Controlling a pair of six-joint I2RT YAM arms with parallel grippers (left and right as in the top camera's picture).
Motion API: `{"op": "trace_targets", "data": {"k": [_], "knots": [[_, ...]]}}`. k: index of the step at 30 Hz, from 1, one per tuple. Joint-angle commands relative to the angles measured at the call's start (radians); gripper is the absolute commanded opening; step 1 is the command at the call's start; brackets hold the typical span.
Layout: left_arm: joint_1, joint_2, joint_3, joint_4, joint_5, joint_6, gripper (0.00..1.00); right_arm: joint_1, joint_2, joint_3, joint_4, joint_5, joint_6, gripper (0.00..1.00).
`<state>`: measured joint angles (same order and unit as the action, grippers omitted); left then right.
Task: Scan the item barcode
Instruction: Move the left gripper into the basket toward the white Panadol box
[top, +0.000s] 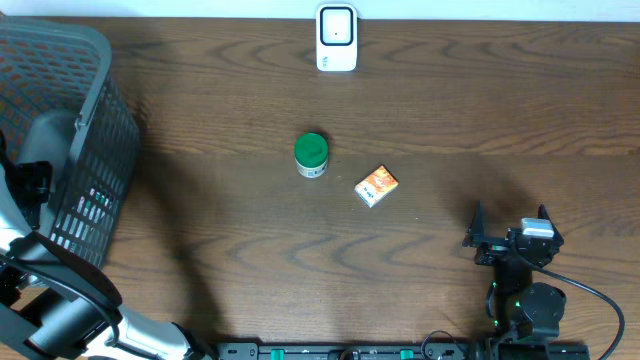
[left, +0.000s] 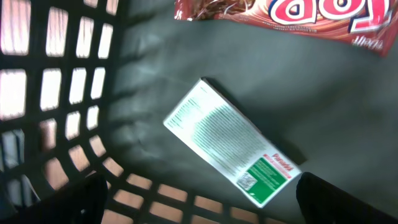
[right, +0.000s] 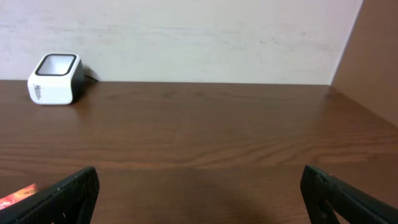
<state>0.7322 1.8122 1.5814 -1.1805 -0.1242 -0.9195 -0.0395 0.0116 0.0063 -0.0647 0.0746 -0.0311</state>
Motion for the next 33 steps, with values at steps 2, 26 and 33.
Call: {"op": "trace_targets", "data": {"k": [2, 26, 33], "knots": [[0.002, -0.003, -0.005, -0.006, 0.119, -0.246, 0.98, 0.01, -0.007, -0.001, -0.006, -0.005, -0.007, 0.99], [-0.019, -0.002, -0.177, 0.152, 0.062, -0.583, 0.97, 0.01, -0.007, -0.001, -0.006, -0.005, -0.008, 0.99], [-0.039, -0.002, -0.185, 0.238, 0.007, -0.583, 0.97, 0.01, -0.007, -0.001, -0.006, -0.005, -0.008, 0.99]]}}
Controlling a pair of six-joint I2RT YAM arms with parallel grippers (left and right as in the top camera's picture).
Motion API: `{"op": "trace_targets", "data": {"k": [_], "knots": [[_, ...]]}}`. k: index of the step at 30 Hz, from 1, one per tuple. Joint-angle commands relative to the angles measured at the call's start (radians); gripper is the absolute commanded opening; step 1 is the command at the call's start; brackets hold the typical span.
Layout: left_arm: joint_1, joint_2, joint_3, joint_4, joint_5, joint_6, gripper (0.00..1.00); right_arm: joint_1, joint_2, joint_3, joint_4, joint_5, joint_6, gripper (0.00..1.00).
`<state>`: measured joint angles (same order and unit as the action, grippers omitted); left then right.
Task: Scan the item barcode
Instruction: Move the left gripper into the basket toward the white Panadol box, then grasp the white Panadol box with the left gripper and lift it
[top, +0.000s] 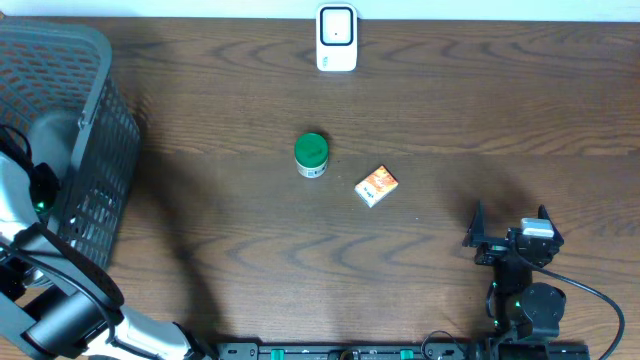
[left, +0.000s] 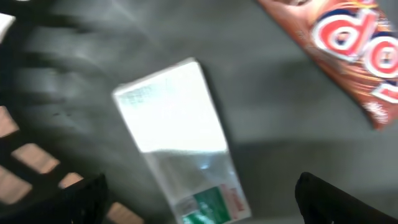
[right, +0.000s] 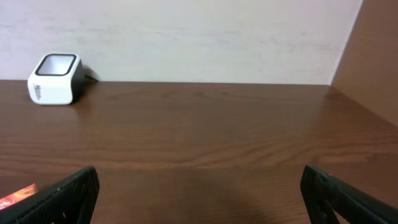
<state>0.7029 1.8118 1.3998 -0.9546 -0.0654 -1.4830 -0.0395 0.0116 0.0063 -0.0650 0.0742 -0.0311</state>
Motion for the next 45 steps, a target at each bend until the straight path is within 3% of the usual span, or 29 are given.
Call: {"op": "trace_targets", "data": {"k": [1, 26, 34, 45], "knots": [[-0.011, -0.001, -0.004, 0.021, -0.053, -0.019, 0.97, 0.01, -0.007, -0.001, -0.005, -0.004, -0.008, 0.99], [-0.011, 0.169, -0.004, 0.043, 0.004, -0.023, 0.97, 0.01, -0.007, -0.001, -0.005, -0.004, -0.007, 0.99], [-0.006, 0.158, 0.012, 0.029, 0.123, -0.008, 0.97, 0.01, -0.007, -0.001, -0.005, -0.004, -0.007, 0.99], [-0.009, 0.15, 0.01, 0.014, 0.057, 0.007, 0.97, 0.01, -0.007, -0.001, -0.005, -0.004, -0.007, 0.99]]}}
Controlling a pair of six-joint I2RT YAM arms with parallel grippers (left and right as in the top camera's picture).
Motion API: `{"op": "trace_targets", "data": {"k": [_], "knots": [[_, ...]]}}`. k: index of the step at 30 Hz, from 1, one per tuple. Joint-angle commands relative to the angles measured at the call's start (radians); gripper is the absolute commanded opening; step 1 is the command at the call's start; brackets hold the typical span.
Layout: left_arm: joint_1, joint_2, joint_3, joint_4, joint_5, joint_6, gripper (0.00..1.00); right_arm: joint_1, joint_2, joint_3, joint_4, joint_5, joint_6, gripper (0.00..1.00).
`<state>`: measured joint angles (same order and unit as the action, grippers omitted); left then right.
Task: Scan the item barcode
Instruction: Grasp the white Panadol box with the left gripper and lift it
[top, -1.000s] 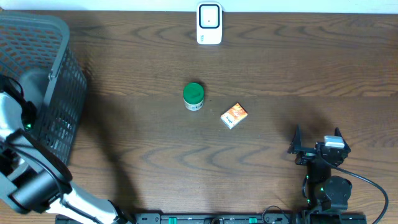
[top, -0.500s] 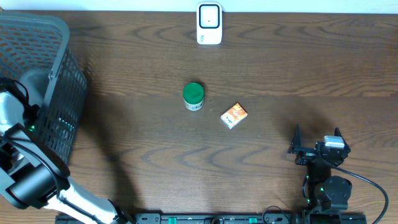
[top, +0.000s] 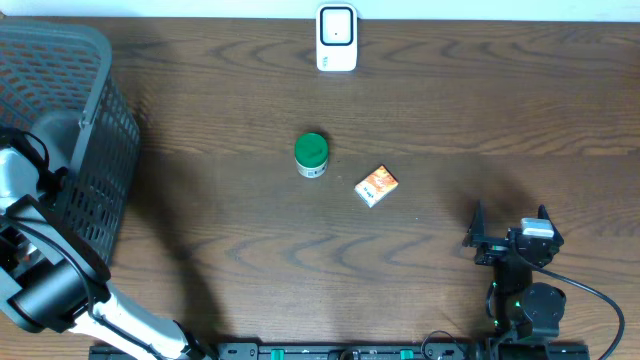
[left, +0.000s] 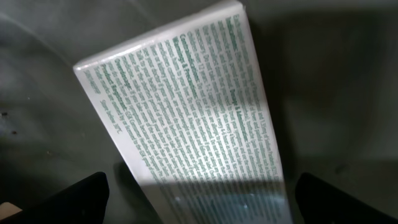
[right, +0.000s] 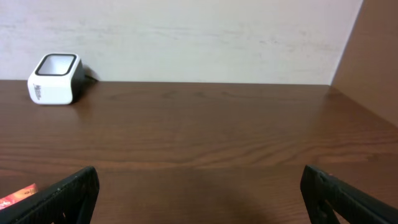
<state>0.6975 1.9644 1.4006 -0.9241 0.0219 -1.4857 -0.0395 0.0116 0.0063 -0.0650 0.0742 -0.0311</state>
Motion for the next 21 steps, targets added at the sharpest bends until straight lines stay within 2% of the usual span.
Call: {"op": "trace_targets", "data": {"k": [1, 3, 6, 7, 19, 21], "knots": [[-0.005, -0.002, 0.008, -0.017, -0.036, 0.009, 0.97, 0.01, -0.007, -0.001, -0.005, -0.004, -0.007, 0.99], [-0.005, 0.0, 0.008, -0.016, -0.048, 0.005, 0.97, 0.01, -0.007, -0.001, -0.005, -0.004, -0.007, 0.99], [-0.005, 0.0, 0.008, -0.016, -0.067, -0.003, 0.83, 0.01, -0.007, -0.001, -0.005, -0.004, -0.008, 0.99], [-0.005, 0.0, 0.008, -0.016, -0.072, -0.006, 0.82, 0.01, -0.007, -0.001, -0.005, -0.004, -0.007, 0.99], [-0.005, 0.072, 0.008, -0.013, -0.119, -0.005, 0.82, 0.01, -0.007, -0.001, -0.005, -0.004, -0.008, 0.99], [-0.005, 0.085, 0.008, -0.013, -0.116, -0.005, 0.87, 0.01, -0.007, -0.001, -0.005, -0.004, -0.008, 0.99]]}}
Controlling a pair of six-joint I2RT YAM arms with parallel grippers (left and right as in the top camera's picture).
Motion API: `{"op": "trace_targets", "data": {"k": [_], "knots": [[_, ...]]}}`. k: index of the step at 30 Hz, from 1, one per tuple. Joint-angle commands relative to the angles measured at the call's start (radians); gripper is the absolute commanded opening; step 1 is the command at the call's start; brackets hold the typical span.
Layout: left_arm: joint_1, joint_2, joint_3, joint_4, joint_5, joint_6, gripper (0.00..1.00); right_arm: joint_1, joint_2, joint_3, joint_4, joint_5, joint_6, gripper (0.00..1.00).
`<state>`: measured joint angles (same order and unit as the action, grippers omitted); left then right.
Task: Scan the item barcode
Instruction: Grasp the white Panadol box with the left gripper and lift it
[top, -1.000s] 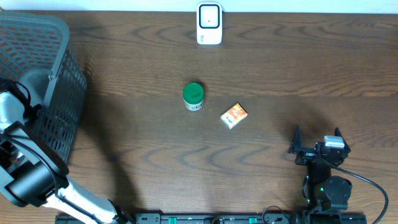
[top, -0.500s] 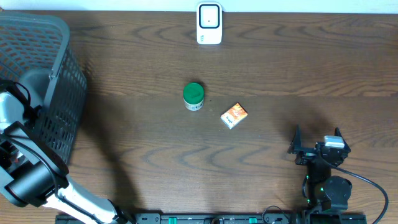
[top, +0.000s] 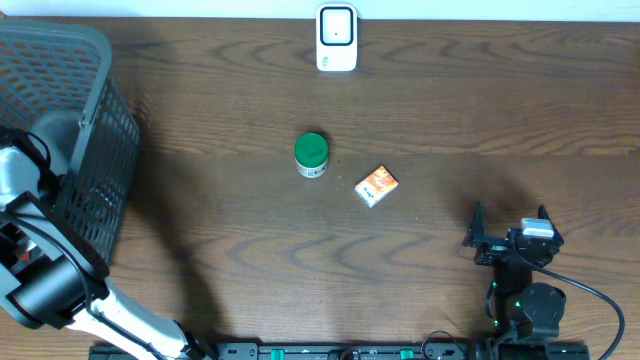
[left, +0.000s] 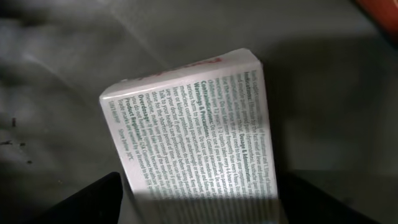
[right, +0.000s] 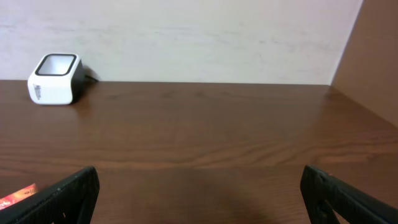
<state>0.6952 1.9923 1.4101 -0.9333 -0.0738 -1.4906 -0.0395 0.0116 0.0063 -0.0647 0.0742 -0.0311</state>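
A white medicine box (left: 196, 134) with green print lies on the dark floor of the basket (top: 98, 150). My left gripper (left: 199, 208) straddles its near end, a black finger close against each long side, shut on it. In the overhead view the left arm reaches into the basket and the gripper itself is hidden. The white barcode scanner (top: 337, 38) stands at the table's far edge and also shows as a scanner (right: 56, 79) at the left of the right wrist view. My right gripper (right: 199, 199) rests open near the front right, with nothing between its fingers.
A green-lidded jar (top: 311, 155) and a small orange box (top: 376, 185) sit mid-table. The orange box's corner (right: 15, 194) shows at the left edge of the right wrist view. A red-orange wrapper corner (left: 380, 11) lies in the basket beyond the white box.
My left gripper's fingers stand closer together, now against the white box's sides. The box fills less of the view and sits more upright in it. The right arm has not moved.
At first my left gripper hung open high in the basket over the white box and a red snack wrapper. Then it was lower and turned over the box. Then it was close above the box, jaws wide. Now the jaws grip the box's sides.
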Motion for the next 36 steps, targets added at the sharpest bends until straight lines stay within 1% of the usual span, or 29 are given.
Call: {"op": "trace_targets", "data": {"k": [1, 2, 4, 5, 13, 17, 19, 22, 29, 36], "knots": [[-0.003, 0.062, -0.002, -0.003, -0.021, 0.0, 0.88, 0.01, -0.007, -0.001, -0.006, -0.004, -0.007, 0.99], [-0.003, 0.064, -0.002, -0.003, -0.021, 0.0, 0.88, 0.01, -0.007, -0.001, -0.006, -0.004, -0.008, 0.99], [-0.003, 0.065, -0.002, -0.004, -0.021, 0.0, 0.66, 0.01, -0.007, -0.001, -0.006, -0.004, -0.008, 0.99], [-0.003, 0.065, -0.002, -0.004, -0.021, 0.0, 0.61, 0.01, -0.007, -0.001, -0.006, -0.004, -0.008, 0.99], [-0.003, 0.065, -0.002, -0.008, -0.013, 0.001, 0.61, 0.01, -0.007, -0.001, -0.006, -0.004, -0.007, 0.99], [-0.003, 0.065, -0.002, -0.008, 0.039, 0.015, 0.61, 0.01, -0.007, -0.001, -0.006, -0.004, -0.007, 0.99], [-0.003, 0.065, -0.002, -0.008, 0.064, 0.016, 0.59, 0.01, -0.007, -0.001, -0.006, -0.004, -0.007, 0.99], [-0.003, 0.065, -0.002, -0.008, 0.098, 0.016, 0.53, 0.01, -0.007, -0.001, -0.005, -0.004, -0.007, 0.99], [-0.003, 0.065, -0.002, -0.008, 0.128, 0.042, 0.53, 0.01, -0.007, -0.001, -0.006, -0.004, -0.008, 0.99], [-0.003, 0.065, 0.015, -0.007, 0.195, 0.047, 0.53, 0.01, -0.007, -0.001, -0.006, -0.004, -0.007, 0.99]]}}
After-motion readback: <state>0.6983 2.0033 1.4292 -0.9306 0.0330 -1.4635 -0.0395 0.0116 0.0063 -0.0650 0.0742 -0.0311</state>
